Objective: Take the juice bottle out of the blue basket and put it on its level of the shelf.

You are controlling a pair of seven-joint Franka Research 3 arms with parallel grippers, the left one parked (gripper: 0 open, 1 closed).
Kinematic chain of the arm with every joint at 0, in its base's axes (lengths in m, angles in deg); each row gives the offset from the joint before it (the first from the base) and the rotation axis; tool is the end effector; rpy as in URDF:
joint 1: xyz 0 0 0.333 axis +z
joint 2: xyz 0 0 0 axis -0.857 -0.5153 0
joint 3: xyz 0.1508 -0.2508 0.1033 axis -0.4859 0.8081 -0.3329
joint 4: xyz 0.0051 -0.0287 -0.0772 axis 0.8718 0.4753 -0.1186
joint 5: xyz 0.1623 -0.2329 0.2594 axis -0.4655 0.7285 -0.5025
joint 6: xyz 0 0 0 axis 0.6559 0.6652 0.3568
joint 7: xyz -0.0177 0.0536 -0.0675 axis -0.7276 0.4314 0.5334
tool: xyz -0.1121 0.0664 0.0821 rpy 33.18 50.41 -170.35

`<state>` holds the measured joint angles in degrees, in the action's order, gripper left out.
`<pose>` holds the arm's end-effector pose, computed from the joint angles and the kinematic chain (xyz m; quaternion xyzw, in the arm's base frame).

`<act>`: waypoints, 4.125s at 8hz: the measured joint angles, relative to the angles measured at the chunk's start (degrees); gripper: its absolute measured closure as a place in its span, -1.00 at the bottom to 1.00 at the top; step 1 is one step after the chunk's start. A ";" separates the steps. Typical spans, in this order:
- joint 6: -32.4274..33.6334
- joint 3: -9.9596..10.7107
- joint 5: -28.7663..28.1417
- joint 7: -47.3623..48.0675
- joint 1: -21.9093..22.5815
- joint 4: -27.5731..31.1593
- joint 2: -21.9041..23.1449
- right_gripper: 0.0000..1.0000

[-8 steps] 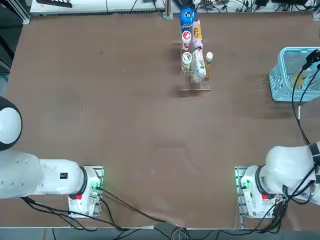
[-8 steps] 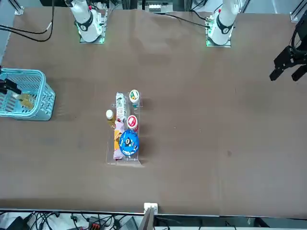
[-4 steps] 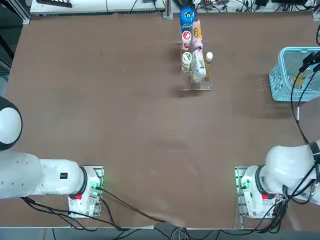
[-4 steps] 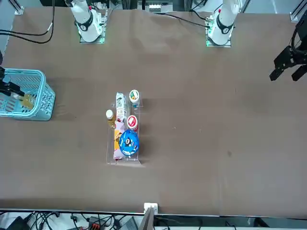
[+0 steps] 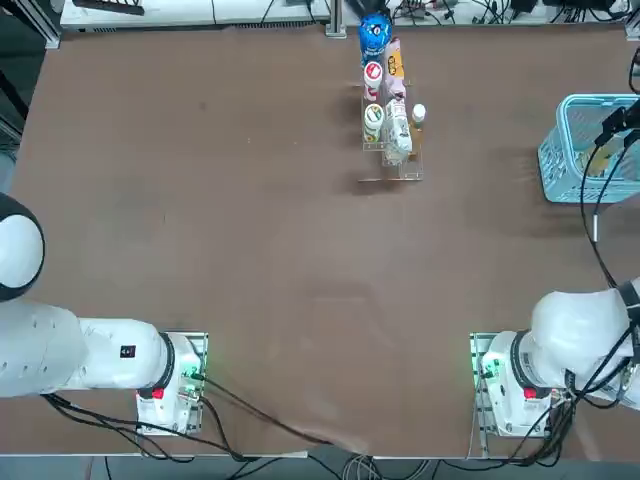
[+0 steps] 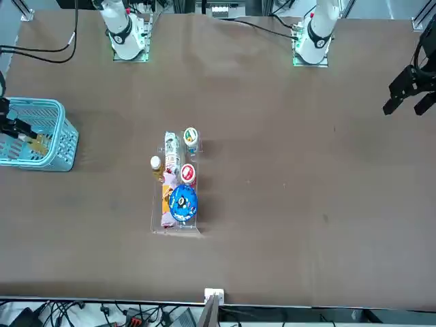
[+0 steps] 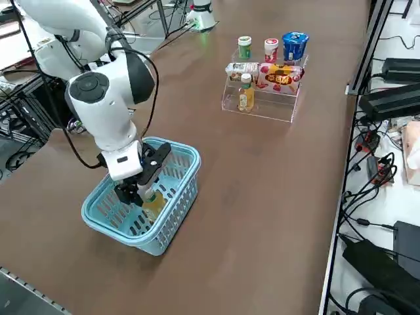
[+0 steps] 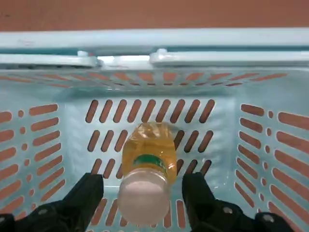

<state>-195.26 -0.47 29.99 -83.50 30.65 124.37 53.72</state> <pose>0.4846 -0.3363 0.2690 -0.9996 0.0181 0.0179 0.0103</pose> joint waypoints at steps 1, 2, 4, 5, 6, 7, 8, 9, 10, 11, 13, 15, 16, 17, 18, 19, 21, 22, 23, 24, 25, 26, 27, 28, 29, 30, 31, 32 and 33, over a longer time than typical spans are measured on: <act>-0.34 0.00 -0.18 0.00 0.00 0.00 -0.42 -1.00; -0.53 0.00 -0.20 0.00 0.00 0.00 -0.81 -1.00; -0.76 0.00 -0.26 0.00 -0.03 0.00 -1.49 -0.97; -0.83 0.00 -0.35 0.00 -0.04 0.00 -1.75 -0.94; -0.86 0.00 -0.42 0.00 -0.05 0.00 -1.92 -0.93; -0.92 0.00 -0.44 0.00 -0.05 0.00 -2.03 -0.89; -0.97 0.00 -0.45 0.00 -0.05 0.00 -2.08 -0.87; -1.00 0.00 -0.47 0.00 -0.05 0.00 -2.09 -0.86; -1.01 0.00 -0.49 0.00 -0.05 0.00 -2.12 -0.81; -1.01 0.00 -0.49 0.00 -0.06 0.00 -2.19 -0.79; -1.02 0.00 -0.49 -0.01 -0.09 0.00 -2.29 -0.63; -1.06 0.00 -0.49 -0.34 -0.14 0.00 -2.29 -0.38; -1.16 0.01 -0.49 -0.48 -0.21 -0.02 -2.29 -0.22; -1.24 0.01 -0.49 -0.55 -0.30 -0.04 -2.29 -0.15; -1.25 0.01 -0.54 -0.59 -0.43 -0.06 -2.29 -0.10; -1.25 0.01 -0.60 -0.61 -0.47 -0.06 -2.28 -0.10; -1.25 0.00 -0.61 -0.63 -0.49 -0.06 -2.29 -0.10; -1.25 -0.01 -0.62 -0.64 -0.50 -0.06 -2.29 -0.10; -1.24 -0.02 -0.62 -0.66 -0.50 -0.12 -2.29 -0.10; -0.95 -0.03 -0.61 -0.72 -0.50 -0.38 -2.27 -0.10; 0.59 -0.08 -0.61 -0.91 -0.49 -1.36 -2.21 -0.10; 4.54 -0.22 -0.62 -1.14 -0.48 -3.46 -1.96 -0.10; 10.00 -0.42 -0.64 -1.32 -0.43 -6.28 -1.37 -0.10; 15.37 -0.63 -0.66 -1.45 -0.38 -9.22 -0.57 -0.10; 19.41 -0.80 -0.67 -1.56 -0.35 -11.74 0.27 -0.10; 22.42 -0.92 -0.67 -1.60 -0.33 -13.96 0.96 -0.09; 24.89 -1.03 -0.65 -1.62 -0.19 -15.87 1.55 -0.09; 27.28 -1.19 -0.62 -1.62 0.40 -17.82 2.11 -0.09; 29.57 -1.31 -0.30 -1.25 1.61 -19.82 2.82 -0.09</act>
<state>-165.70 -1.78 29.69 -84.75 32.26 104.55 56.55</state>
